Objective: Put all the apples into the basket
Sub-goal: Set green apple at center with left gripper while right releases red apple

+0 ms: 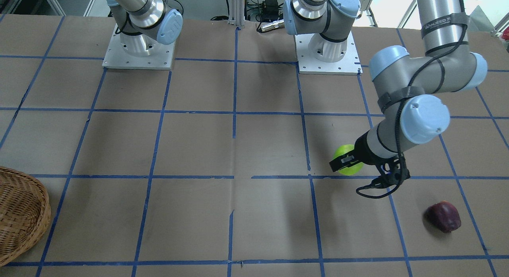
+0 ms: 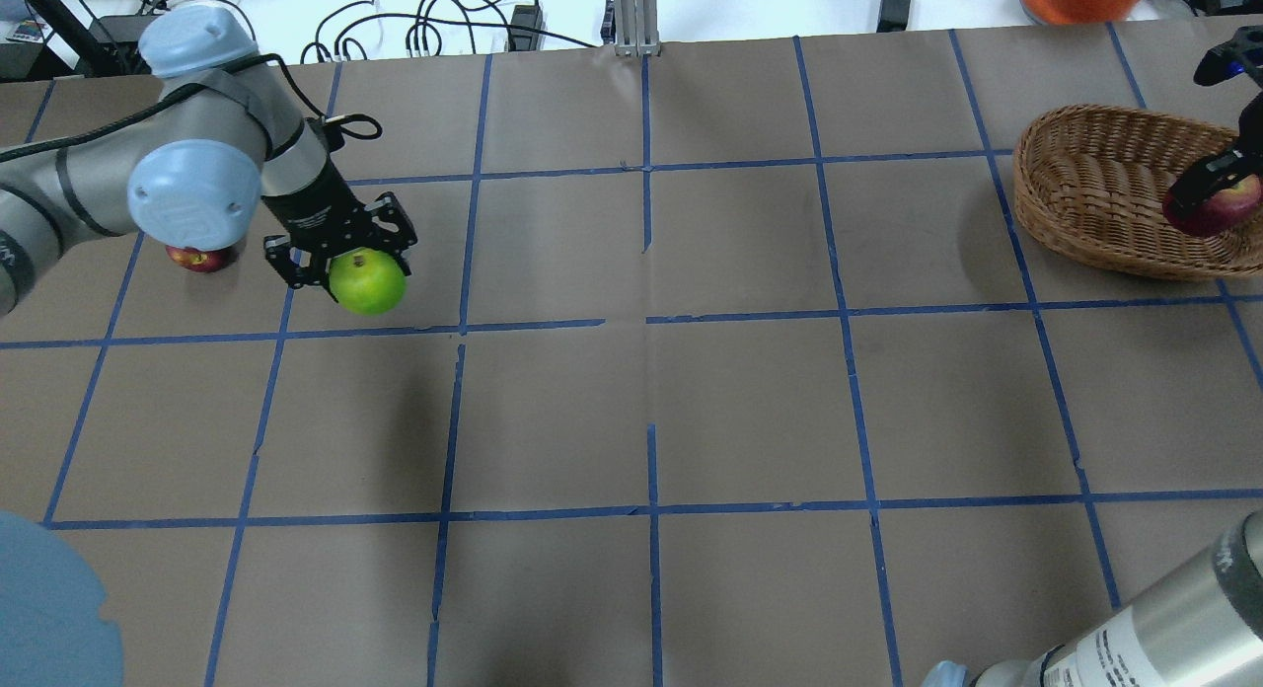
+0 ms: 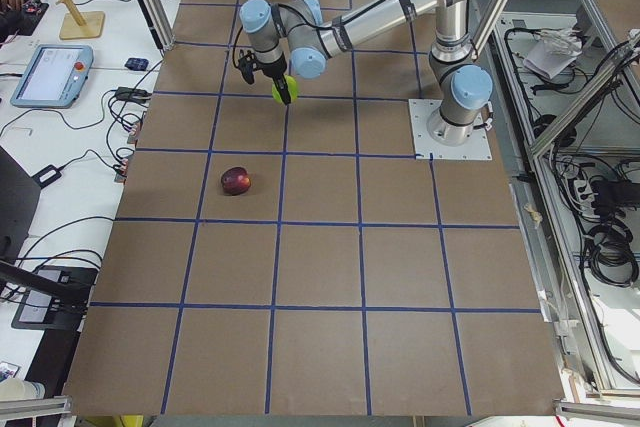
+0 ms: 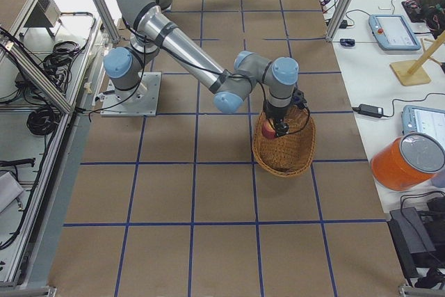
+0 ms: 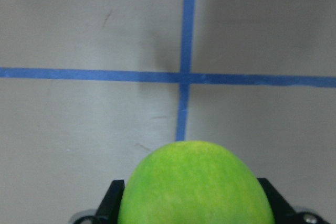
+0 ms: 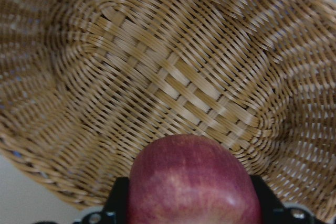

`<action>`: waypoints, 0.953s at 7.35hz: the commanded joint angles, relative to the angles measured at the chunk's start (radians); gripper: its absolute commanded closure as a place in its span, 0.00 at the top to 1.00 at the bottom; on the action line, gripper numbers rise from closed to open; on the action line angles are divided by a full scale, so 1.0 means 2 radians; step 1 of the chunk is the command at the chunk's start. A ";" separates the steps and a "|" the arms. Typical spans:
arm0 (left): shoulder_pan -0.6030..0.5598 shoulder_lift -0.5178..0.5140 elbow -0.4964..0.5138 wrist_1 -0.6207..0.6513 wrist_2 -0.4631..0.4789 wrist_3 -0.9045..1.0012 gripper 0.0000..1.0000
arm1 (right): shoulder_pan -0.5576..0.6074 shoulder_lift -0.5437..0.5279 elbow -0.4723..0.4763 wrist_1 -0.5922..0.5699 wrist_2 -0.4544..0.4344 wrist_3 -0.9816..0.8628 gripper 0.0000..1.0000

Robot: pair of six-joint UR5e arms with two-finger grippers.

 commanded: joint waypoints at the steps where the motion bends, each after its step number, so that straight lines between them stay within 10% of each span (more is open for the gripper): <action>1: -0.098 -0.042 0.004 0.115 -0.069 -0.198 0.25 | -0.022 0.051 -0.042 -0.012 -0.011 -0.029 0.10; 4: -0.175 -0.103 0.007 0.175 -0.076 -0.240 0.26 | -0.031 0.062 -0.042 -0.013 0.000 -0.025 1.00; 5: -0.181 -0.108 0.000 0.167 -0.074 -0.238 0.28 | -0.025 0.055 -0.052 -0.003 0.002 -0.024 1.00; 7: -0.186 -0.110 0.000 0.164 -0.077 -0.240 1.00 | -0.016 0.042 -0.091 0.061 0.022 -0.021 1.00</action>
